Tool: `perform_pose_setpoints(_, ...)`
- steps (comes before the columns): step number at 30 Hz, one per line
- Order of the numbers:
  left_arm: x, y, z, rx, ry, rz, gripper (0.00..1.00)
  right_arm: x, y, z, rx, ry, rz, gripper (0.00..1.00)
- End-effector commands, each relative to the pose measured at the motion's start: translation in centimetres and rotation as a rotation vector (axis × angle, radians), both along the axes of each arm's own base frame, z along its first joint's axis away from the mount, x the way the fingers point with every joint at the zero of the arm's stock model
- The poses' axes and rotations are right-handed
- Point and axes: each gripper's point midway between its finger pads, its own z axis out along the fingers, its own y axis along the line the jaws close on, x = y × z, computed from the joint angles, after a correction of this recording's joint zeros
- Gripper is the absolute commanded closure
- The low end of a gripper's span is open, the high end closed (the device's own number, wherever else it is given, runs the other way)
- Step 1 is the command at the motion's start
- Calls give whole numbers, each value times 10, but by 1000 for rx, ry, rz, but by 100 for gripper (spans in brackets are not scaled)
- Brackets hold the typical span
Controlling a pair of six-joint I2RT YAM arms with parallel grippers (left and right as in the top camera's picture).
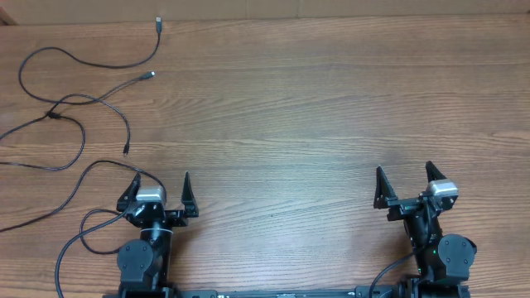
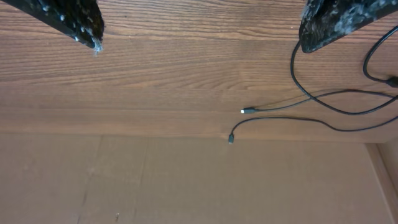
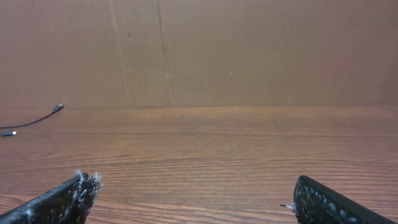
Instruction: Untangle cables
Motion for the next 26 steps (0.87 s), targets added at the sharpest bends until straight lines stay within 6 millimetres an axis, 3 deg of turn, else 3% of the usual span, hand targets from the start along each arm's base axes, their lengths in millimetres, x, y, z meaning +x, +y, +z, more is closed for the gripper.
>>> perform_pose_setpoints(1, 0, 0, -1, 25, -3, -3, 0, 0, 0, -2, 3, -1, -5, 0)
perform_pose_setpoints(26, 0, 0, -1, 25, -3, -3, 0, 0, 0, -2, 3, -1, -5, 0)
